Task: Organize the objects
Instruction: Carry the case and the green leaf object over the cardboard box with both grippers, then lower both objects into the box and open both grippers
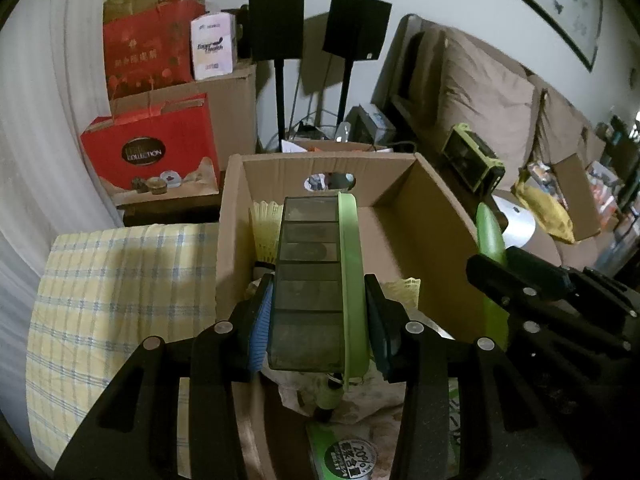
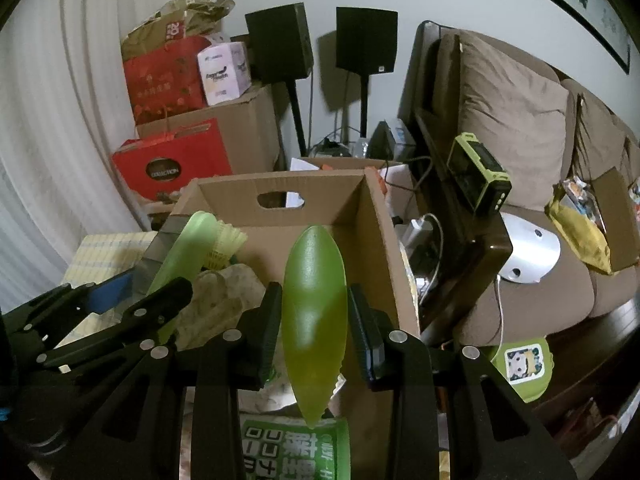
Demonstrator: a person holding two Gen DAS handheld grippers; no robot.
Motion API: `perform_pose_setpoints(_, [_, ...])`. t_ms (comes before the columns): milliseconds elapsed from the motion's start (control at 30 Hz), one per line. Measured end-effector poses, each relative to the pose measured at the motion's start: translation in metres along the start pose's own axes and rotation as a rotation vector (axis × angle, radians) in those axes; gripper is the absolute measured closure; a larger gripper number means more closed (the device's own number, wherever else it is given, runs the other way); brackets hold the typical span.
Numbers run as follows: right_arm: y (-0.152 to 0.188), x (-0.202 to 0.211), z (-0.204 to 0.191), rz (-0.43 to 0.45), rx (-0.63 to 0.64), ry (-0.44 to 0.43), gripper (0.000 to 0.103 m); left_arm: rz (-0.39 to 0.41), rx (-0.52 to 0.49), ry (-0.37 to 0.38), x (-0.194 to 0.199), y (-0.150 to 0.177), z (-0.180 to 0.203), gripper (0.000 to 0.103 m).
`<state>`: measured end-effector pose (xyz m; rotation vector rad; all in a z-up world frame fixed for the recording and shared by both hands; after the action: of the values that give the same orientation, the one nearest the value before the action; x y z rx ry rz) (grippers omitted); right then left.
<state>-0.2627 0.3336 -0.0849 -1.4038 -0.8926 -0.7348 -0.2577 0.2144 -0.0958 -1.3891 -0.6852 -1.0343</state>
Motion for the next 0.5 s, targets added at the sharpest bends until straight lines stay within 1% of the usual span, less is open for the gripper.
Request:
perform_pose_setpoints(133, [0.000,-0.001,-0.001,-0.003,0.000,-0.002,0.070,-0.017,0.002,-0.006,-0.007,0.002,-0.002,0.063])
perform_pose_setpoints(233, [0.001,-0.005,-0.003,-0.014,-0.002,-0.019,0.070,-0.025,0.010,-0.012,-0.012,0.004,-0.005,0.063])
perform_pose_setpoints(367, [0.003,-0.016,-0.008,-0.045,-0.002,-0.040,0.070,-0.041,0.015,-0.014,-0.018,0.007,-0.007,0.063])
perform_pose_setpoints(500, [0.007,-0.031,-0.011,-0.085,-0.013,-0.081,0.070,-0.066,0.018,-0.017,-0.026,0.011,-0.010,0.063])
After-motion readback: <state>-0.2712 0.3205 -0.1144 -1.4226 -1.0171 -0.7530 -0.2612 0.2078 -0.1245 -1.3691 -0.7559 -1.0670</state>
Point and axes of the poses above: each gripper's, at about its wrist camera, not at the fingertips, and x roughly against the way its jaws point, z to its right, y to its underside, the point moved 8 cm from there along -x, roughly the way its jaws point, and after that the axes turned 14 degrees about -z, right-handed, at the moved point
